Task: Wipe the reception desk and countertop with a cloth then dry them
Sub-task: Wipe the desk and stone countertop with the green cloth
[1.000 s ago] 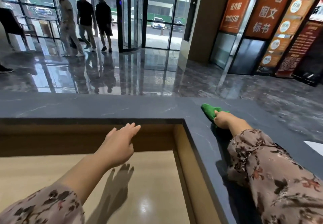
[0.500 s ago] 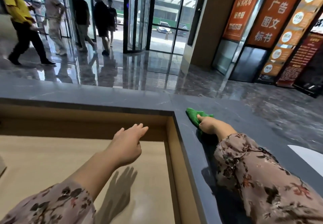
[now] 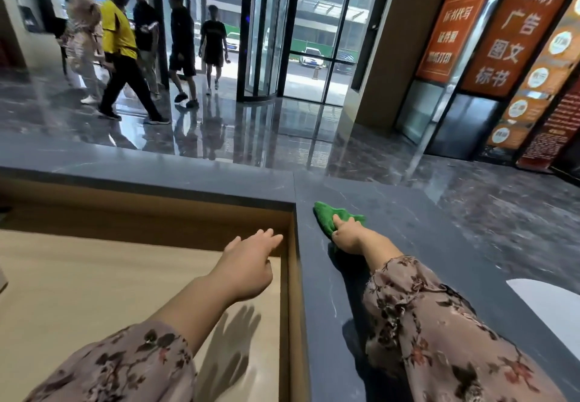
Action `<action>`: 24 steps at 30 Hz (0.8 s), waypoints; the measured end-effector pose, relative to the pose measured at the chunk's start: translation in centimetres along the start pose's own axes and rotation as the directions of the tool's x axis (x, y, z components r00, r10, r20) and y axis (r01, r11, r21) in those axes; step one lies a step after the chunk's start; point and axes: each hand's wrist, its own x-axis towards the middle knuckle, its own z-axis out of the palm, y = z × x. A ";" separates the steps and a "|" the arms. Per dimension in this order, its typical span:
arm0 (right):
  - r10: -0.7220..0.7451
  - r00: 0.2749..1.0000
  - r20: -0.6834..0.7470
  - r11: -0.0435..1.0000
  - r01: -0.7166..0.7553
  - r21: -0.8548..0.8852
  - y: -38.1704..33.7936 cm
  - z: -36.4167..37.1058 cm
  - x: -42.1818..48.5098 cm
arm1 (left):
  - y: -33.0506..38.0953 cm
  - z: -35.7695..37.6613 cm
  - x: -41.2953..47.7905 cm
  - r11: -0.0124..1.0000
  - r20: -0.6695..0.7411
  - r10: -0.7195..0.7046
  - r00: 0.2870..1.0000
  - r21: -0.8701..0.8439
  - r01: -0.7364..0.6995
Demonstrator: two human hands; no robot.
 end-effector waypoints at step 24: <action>-0.169 0.981 -0.099 0.984 0.173 0.034 14.0 -3.6 7.5 | 7.8 3.8 13.9 0.943 0.231 -0.281 0.931 0.245 0.224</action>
